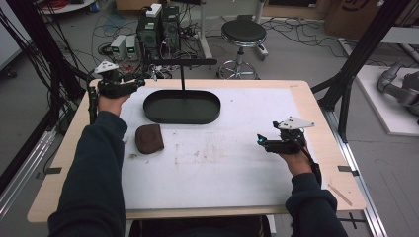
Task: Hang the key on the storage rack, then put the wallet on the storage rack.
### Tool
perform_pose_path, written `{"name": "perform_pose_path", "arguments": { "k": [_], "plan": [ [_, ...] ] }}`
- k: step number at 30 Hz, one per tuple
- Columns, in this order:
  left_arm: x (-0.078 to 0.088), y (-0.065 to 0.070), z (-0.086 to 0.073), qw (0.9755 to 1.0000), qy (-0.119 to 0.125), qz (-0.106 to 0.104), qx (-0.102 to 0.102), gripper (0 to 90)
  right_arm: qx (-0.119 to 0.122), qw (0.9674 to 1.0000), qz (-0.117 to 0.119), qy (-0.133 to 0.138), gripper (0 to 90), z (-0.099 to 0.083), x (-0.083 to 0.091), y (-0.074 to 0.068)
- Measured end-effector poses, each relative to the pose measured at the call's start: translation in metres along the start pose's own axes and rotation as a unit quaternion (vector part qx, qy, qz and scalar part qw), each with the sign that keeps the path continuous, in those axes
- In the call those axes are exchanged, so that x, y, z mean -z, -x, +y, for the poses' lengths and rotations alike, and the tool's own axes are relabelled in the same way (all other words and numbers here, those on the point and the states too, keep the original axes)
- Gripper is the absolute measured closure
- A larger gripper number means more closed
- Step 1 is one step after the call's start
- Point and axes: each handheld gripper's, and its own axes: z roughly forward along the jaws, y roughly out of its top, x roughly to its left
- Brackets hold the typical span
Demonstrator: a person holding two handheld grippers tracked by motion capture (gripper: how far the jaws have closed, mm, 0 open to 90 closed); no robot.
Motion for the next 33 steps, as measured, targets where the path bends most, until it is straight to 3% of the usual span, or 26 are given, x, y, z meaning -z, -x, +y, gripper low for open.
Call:
{"name": "perform_pose_path", "arguments": {
  "k": [3,5,7,13,18,25,31,33],
  "plan": [
    [0.015,0.009,-0.014,0.9999,0.000,-0.001,0.015,23.5,0.000,1.0000,0.003,0.001,22.0,0.001,-0.002,-0.001],
    [0.023,0.016,-0.020,0.9999,-0.008,0.003,0.010,20.1,-0.001,1.0000,0.004,0.004,22.0,0.002,-0.003,-0.001],
    [0.031,0.024,-0.025,0.9999,-0.011,0.009,-0.004,20.1,-0.003,1.0000,0.002,0.006,22.0,0.003,-0.004,-0.002],
    [0.048,0.034,-0.043,0.9998,-0.015,0.008,-0.015,20.1,-0.002,1.0000,-0.002,0.003,22.0,0.003,-0.003,-0.004],
    [0.058,0.032,-0.060,0.9997,-0.024,0.009,-0.002,20.1,0.001,1.0000,-0.002,0.005,22.0,0.004,-0.001,-0.007],
    [0.060,0.030,-0.069,0.9993,-0.036,0.000,-0.003,20.2,0.000,1.0000,-0.003,0.006,22.0,0.004,-0.001,-0.007],
    [0.052,0.028,-0.088,0.9967,-0.081,-0.007,0.007,20.5,-0.001,1.0000,-0.002,0.005,22.0,0.004,-0.001,-0.006],
    [0.047,0.026,-0.095,0.9941,-0.107,-0.008,0.017,20.5,0.000,1.0000,-0.003,0.007,22.0,0.004,-0.001,-0.007]
  ]
}}
